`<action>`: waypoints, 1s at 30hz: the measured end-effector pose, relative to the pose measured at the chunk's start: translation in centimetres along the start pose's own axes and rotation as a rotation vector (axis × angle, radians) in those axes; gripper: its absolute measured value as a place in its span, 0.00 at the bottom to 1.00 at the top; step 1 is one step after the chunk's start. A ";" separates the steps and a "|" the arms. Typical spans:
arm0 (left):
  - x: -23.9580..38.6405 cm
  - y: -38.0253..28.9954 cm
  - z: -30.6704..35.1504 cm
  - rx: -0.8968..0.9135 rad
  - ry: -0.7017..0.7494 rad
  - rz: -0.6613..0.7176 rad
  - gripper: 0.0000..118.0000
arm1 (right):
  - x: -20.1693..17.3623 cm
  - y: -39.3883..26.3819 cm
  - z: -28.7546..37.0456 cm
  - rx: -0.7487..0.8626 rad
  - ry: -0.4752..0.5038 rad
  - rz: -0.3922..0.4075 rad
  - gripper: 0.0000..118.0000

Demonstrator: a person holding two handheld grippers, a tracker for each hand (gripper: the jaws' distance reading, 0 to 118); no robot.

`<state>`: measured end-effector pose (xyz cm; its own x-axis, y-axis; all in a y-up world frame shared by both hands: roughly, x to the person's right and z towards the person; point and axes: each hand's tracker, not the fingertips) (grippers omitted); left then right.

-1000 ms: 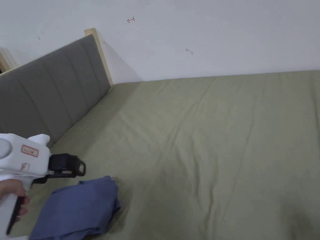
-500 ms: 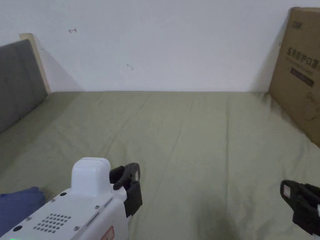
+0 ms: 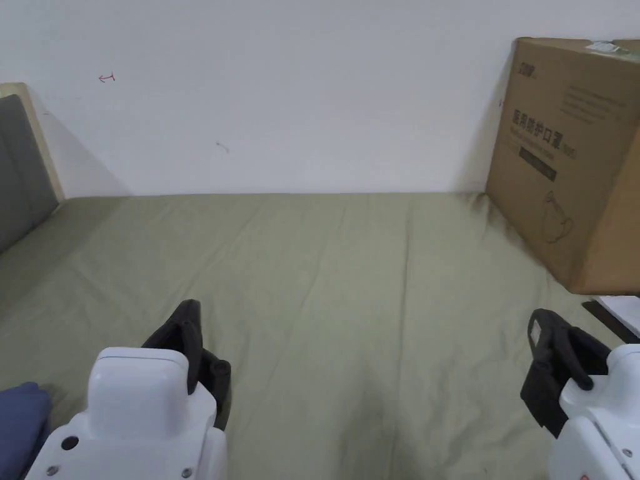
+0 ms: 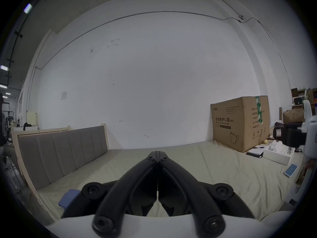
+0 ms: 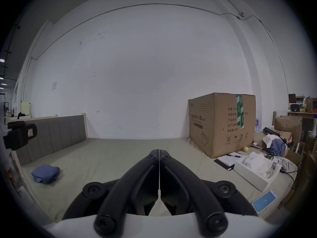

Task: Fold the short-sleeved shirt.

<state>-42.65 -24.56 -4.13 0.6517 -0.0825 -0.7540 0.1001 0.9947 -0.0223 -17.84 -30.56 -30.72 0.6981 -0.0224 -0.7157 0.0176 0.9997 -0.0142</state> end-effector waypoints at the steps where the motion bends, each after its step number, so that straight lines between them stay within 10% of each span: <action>1: -0.1 -0.1 0.2 0.000 0.004 0.020 0.00 | -0.2 -0.1 0.1 -0.004 -0.002 0.004 0.03; 5: -0.3 -0.4 0.4 -0.001 0.008 0.044 0.17 | -0.2 -0.2 0.1 -0.035 0.008 0.035 0.31; 8: -0.3 -0.4 -0.3 -0.025 -0.023 0.059 0.95 | -0.1 -0.2 0.1 -0.050 0.007 0.037 0.88; 9: -0.3 -0.5 -0.4 -0.029 -0.022 0.062 0.99 | 0.0 -0.2 0.1 -0.054 0.005 0.030 1.00; 30: -0.6 -1.6 -2.4 -0.132 -0.077 0.118 1.00 | -1.8 0.1 -0.5 -0.049 0.038 0.064 1.00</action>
<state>-44.98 -26.00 -5.20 0.7095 0.0358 -0.7038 -0.0763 0.9967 -0.0262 -19.40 -30.47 -29.79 0.6692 0.0412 -0.7420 -0.0624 0.9981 -0.0008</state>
